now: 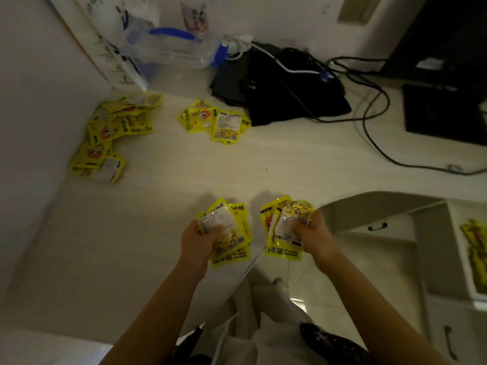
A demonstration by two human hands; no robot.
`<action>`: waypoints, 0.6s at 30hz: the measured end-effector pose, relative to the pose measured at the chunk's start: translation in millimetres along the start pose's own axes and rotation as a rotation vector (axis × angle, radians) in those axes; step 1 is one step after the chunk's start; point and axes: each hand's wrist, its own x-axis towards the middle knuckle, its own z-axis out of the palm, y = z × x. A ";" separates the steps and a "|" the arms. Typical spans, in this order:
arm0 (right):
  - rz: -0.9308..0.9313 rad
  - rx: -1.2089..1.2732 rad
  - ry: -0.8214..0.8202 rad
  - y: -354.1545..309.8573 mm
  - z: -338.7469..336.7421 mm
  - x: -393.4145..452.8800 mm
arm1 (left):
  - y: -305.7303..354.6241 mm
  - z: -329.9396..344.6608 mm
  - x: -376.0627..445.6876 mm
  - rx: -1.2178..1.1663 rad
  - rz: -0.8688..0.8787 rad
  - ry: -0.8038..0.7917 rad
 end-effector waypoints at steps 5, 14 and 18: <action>0.022 0.126 0.107 28.9 -31.6 -33.8 | -6.5 32.2 -25.6 0.068 0.034 -0.152; 0.127 0.261 0.276 98.3 -98.0 -102.9 | -33.4 101.4 -87.7 0.192 0.038 -0.351; 0.191 0.340 0.336 135.1 -136.3 -139.6 | -56.7 138.8 -129.2 0.243 0.028 -0.422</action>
